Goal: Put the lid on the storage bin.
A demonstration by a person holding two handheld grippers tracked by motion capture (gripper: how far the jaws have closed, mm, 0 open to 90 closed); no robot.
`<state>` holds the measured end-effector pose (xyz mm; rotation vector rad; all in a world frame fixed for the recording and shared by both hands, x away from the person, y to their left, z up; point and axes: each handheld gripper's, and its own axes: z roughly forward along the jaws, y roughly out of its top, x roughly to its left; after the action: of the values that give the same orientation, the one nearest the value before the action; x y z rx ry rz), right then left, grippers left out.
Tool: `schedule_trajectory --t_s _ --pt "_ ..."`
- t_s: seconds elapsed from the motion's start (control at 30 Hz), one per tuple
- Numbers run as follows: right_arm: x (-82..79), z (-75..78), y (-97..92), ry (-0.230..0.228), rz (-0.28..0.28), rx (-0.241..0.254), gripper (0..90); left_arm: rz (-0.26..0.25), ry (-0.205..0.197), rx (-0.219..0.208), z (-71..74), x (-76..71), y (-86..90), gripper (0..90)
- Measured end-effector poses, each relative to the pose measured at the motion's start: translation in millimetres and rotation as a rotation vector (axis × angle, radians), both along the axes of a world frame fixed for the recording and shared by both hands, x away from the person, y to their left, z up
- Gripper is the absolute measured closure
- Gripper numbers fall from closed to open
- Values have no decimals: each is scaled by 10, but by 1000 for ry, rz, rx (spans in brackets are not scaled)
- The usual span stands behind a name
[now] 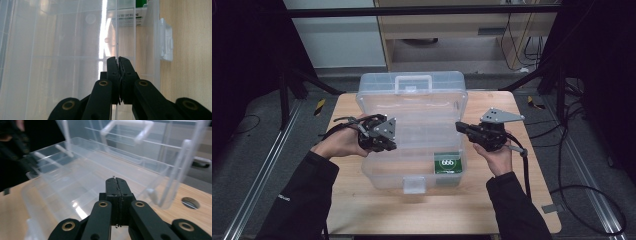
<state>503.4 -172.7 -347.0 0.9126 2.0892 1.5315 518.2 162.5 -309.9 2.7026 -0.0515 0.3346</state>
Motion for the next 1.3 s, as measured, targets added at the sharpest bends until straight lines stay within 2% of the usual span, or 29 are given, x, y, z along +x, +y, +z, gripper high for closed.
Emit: schedule_trajectory --t_s 0.2,0.63,0.67,0.7,0.73,1.13,1.23,1.3 --pt "127 -35 -62 28 -45 11 899 -8 6 0 -13 -9 11 876" --pt "193 -33 -114 48 -64 24 900 -20 7 -3 -37 -28 12 874" --pt "198 -33 -117 50 -58 24 900 -3 42 2 -45 -50 21 874" --pt "199 -32 -117 51 -59 22 900 7 55 -1 -53 -62 26 873" --pt "205 -33 -116 51 -58 23 900 -20 12 -10 -48 -34 17 873" --pt "213 -1 -144 47 -67 28 900 -39 24 -3 -96 -67 8 869" --pt "202 -13 -132 52 -58 19 900 -44 13 3 -100 -83 5 860" --pt "198 -16 -132 49 -54 20 900 -39 11 -17 -101 -79 18 850"
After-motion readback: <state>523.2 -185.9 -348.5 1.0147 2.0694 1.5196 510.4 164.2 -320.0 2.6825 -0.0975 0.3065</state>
